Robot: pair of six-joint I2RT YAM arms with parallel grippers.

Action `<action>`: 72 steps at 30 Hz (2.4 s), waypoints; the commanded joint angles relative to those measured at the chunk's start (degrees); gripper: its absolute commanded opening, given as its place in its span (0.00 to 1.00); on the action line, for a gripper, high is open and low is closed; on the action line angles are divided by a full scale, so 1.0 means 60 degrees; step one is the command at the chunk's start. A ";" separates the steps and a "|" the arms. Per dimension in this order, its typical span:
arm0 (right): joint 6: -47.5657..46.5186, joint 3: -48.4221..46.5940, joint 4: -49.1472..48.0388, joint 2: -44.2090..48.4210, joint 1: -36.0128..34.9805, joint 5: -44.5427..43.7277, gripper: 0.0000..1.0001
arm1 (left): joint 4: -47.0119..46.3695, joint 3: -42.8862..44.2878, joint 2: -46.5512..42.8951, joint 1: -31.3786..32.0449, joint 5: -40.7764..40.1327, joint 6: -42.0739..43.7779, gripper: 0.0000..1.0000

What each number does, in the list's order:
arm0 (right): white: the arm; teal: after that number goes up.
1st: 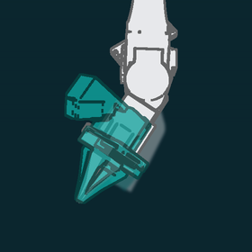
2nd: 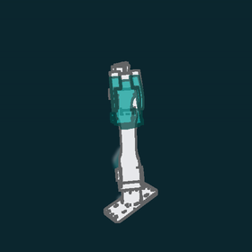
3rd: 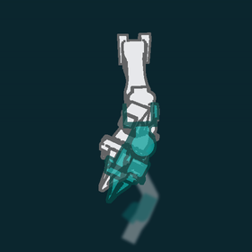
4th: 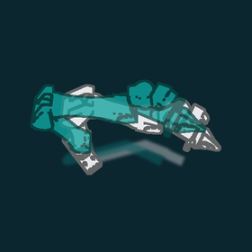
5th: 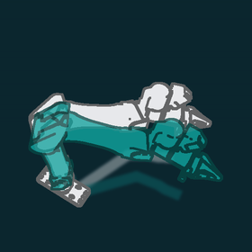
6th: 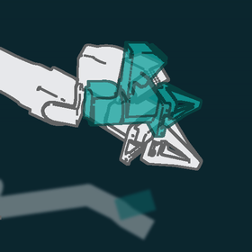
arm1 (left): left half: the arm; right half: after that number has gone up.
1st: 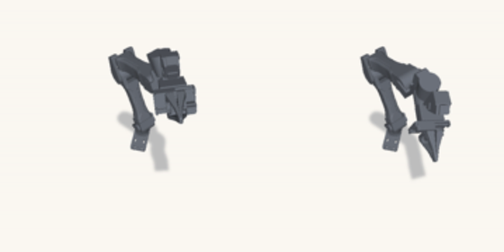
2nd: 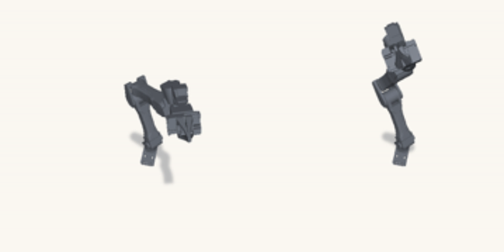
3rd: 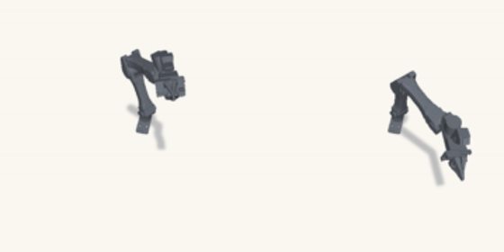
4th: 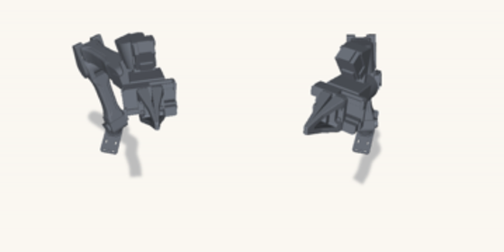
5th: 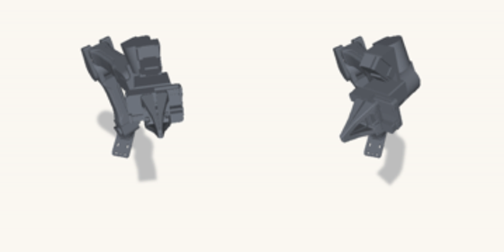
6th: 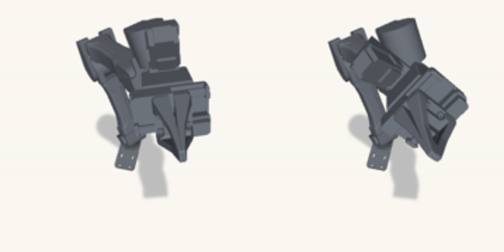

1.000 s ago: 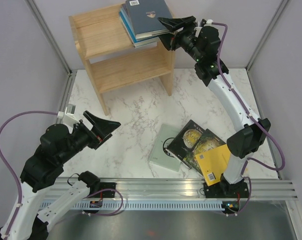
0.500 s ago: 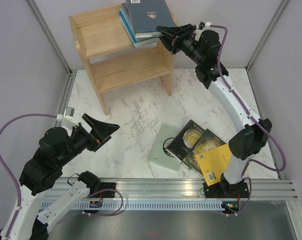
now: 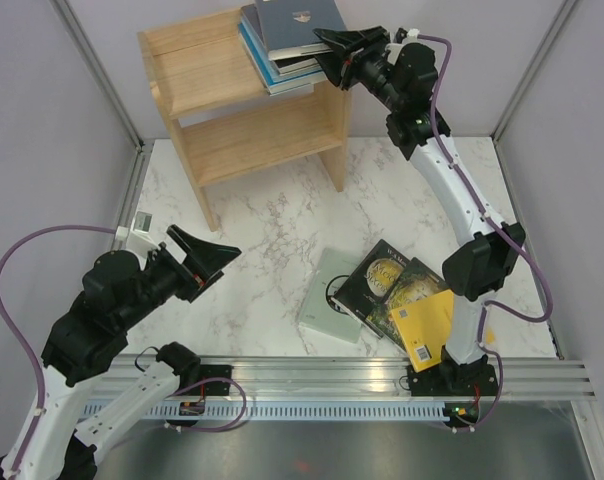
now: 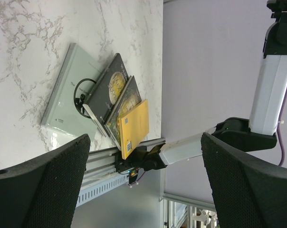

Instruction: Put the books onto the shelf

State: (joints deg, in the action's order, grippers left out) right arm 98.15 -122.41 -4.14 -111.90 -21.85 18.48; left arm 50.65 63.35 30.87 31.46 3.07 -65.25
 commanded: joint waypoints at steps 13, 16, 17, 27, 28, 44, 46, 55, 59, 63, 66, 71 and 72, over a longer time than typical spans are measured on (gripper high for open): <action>0.0239 0.1562 -0.1272 0.1246 0.0726 0.1225 0.72 | -0.0019 0.0003 0.0069 -0.0058 -0.0366 -0.0257 1.00; 0.0253 0.2017 -0.1331 0.1437 0.0784 0.1738 0.73 | -0.0034 0.0047 0.0303 -0.0058 -0.0263 -0.0213 1.00; 0.0239 0.2090 -0.1331 0.1510 0.0799 0.1841 0.72 | -0.0034 0.0061 0.0405 -0.0058 -0.0205 -0.0213 1.00; 0.0121 0.2545 -0.1331 0.1862 0.0872 0.1988 0.63 | -0.0093 -0.0012 0.0641 -0.0058 0.0015 -0.0257 0.99; 0.0136 0.2531 -0.1331 0.1848 0.0872 0.1974 0.63 | -0.0107 -0.0055 0.0626 -0.0058 0.0030 -0.0257 0.99; 0.0209 0.2003 -0.1214 0.1218 0.0873 0.1886 0.59 | -0.0078 -0.0334 -0.0004 -0.0058 -0.0131 -0.0594 0.98; 0.0166 0.2047 -0.1214 0.1174 0.0858 0.1900 0.58 | -0.0078 -0.0363 -0.0033 -0.0058 -0.0160 -0.0594 0.98; 0.0165 0.2135 -0.1302 0.0969 0.0843 0.1944 0.56 | -0.0078 -0.0407 -0.0019 -0.0058 -0.0116 -0.0623 0.98; 0.0238 0.2150 -0.1448 0.0852 0.0799 0.1959 0.55 | -0.0078 -0.0378 0.0025 -0.0058 -0.0116 -0.0638 0.98; 0.0312 0.2106 -0.1551 0.0720 0.0799 0.1945 0.55 | -0.0078 -0.0378 0.0011 -0.0058 -0.0131 -0.0638 0.98; 0.0356 0.1945 -0.1566 0.0559 0.0770 0.1945 0.55 | -0.0078 -0.0364 0.0011 -0.0058 -0.0145 -0.0638 0.98; 0.0429 0.1681 -0.1624 0.0339 0.0755 0.1988 0.55 | -0.0078 -0.0334 0.0011 -0.0058 -0.0175 -0.0638 0.98; 0.0444 0.1652 -0.1639 0.0266 0.0741 0.2003 0.55 | -0.0078 -0.0349 0.0011 -0.0058 -0.0175 -0.0638 0.98</action>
State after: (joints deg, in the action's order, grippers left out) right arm 100.31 -110.63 -13.13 -108.38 -17.17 29.80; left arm 50.72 61.08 30.96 31.46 3.22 -67.66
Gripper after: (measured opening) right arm 0.554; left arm 0.981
